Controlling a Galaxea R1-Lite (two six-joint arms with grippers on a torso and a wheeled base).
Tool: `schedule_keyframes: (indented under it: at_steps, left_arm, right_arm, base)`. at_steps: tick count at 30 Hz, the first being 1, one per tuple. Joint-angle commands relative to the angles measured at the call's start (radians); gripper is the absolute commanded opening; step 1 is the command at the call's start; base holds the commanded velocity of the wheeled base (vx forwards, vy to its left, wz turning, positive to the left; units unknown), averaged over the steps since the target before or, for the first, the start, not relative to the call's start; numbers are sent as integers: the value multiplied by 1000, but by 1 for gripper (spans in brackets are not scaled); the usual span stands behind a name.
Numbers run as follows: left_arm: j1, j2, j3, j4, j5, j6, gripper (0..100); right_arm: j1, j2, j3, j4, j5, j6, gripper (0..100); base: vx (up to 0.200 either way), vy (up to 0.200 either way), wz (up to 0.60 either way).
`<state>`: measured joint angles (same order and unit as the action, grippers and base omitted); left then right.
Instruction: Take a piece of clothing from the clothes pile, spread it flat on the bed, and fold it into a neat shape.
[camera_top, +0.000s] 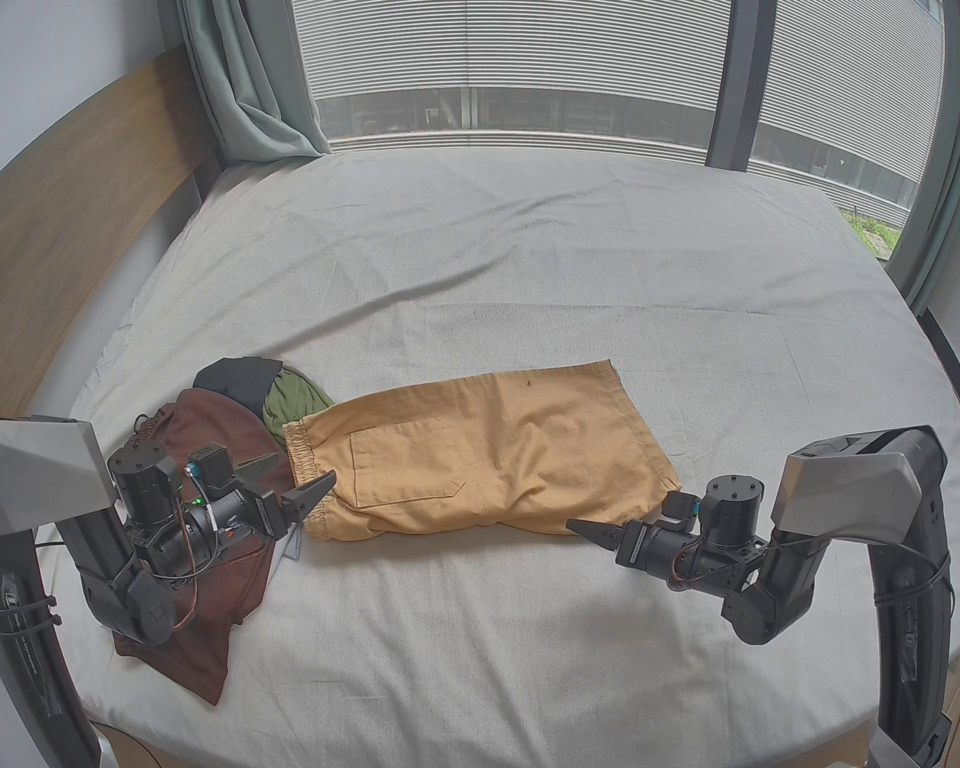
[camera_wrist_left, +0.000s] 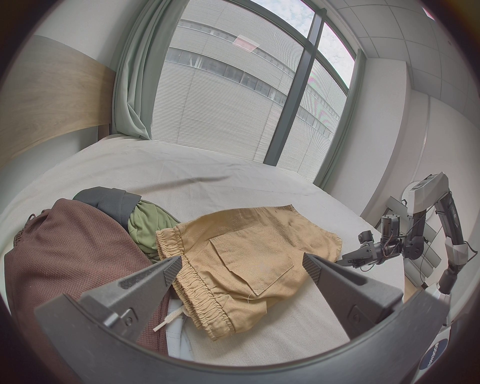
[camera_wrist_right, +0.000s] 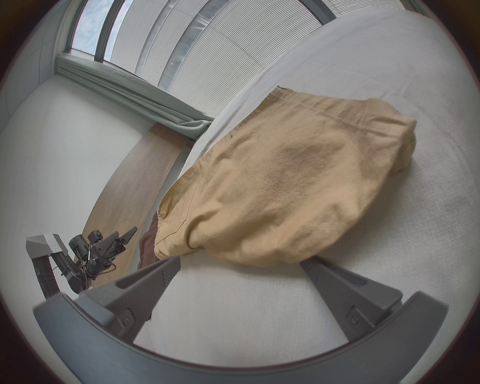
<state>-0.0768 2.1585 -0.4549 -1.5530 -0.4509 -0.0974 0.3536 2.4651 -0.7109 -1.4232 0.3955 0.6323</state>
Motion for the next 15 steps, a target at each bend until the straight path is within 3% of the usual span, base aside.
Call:
schedule_keyframes:
  at_steps: [1, 15]
  left_arm:
    - [0, 1, -1, -1, 0, -2, 100]
    - [0, 12, -2, -1, 0, -2, 100]
  right_arm:
    - [15, 66, -61, -8, 2, 32, 100]
    - [31, 147, -176, -103, -29, 127, 100]
  base:
    - [0, 0, 0]
    - [0, 0, 0]
